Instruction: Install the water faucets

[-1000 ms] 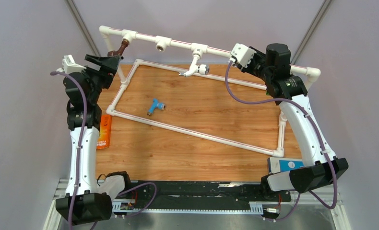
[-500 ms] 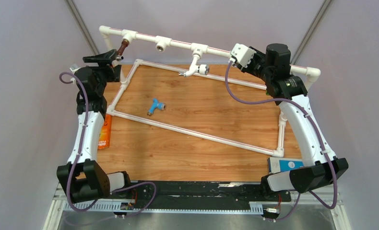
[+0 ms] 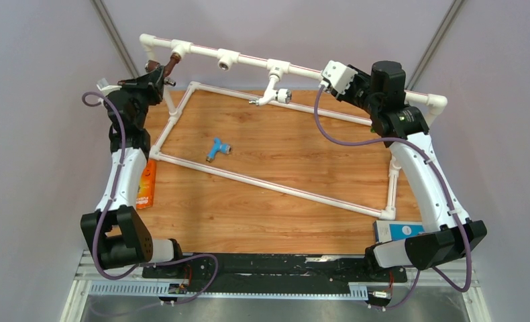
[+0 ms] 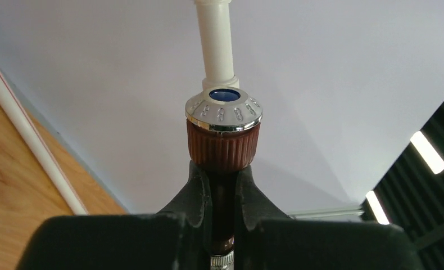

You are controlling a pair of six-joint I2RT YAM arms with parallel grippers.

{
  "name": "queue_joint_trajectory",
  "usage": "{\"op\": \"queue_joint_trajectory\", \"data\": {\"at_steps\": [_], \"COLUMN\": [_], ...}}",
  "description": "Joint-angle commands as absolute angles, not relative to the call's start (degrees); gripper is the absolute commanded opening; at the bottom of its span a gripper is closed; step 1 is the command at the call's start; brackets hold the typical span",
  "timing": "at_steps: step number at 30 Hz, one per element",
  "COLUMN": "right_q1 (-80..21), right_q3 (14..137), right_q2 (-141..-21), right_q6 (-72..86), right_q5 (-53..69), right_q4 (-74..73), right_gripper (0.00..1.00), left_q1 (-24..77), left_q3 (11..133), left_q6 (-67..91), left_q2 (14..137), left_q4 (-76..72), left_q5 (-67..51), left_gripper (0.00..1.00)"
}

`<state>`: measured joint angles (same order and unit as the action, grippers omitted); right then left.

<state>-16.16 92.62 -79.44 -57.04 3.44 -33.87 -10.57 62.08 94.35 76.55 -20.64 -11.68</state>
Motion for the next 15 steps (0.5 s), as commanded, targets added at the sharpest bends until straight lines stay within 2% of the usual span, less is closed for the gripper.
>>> {"op": "queue_joint_trajectory", "data": {"at_steps": [1,2,4,5,6,7,8,9,10,12,15], "right_q1": [-17.7,-17.6,-17.7,-17.6,-17.7,-17.6,-17.6,-17.7,-17.7,-17.7,-17.7], "right_q3": [90.6,90.7,90.8,90.9,90.9,90.9,90.9,91.0,91.0,91.1,91.1], "right_q2": [-80.5,-80.5,-80.4,-80.5,-80.5,-80.4,-80.4,-80.4,-80.5,-80.4,-80.4], "right_q6": [-48.0,-48.0,-47.9,-47.9,-47.8,-47.8,-47.8,-47.8,-47.8,-47.7,-47.8], "right_q5": [8.5,8.6,8.7,9.0,8.9,9.0,8.9,8.9,8.9,8.9,9.0], "right_q4": [-37.2,-37.2,-37.1,-37.1,-37.2,-37.1,-37.1,-37.1,-37.2,-37.1,-37.1], "right_gripper": [0.0,0.0,0.0,0.0,0.0,0.0,0.0,0.0,0.0,0.0,0.0], "left_q1": [-10.7,-10.6,-9.8,-9.3,-7.2,-5.9,-2.6,-1.1,2.2,5.1,7.1], "left_q3": [66.8,68.5,70.8,71.4,72.7,73.1,73.2,72.1,71.3,68.0,65.5], "left_q6": [69.2,64.2,40.7,34.2,18.5,10.5,-7.3,-14.4,-28.8,-47.3,-62.6], "left_q2": [77.3,77.2,76.6,76.4,75.4,75.0,74.1,73.2,72.8,72.1,71.5], "left_q4": [-21.5,-20.1,-14.7,-12.0,-9.2,-3.8,-1.9,1.6,3.1,4.8,6.7], "left_q5": [-18.4,-19.9,-21.8,-22.6,-21.0,-19.7,-16.4,-12.4,-10.2,-6.5,-3.2], "left_gripper": [0.0,0.0,0.0,0.0,0.0,0.0,0.0,0.0,0.0,0.0,0.0]}}
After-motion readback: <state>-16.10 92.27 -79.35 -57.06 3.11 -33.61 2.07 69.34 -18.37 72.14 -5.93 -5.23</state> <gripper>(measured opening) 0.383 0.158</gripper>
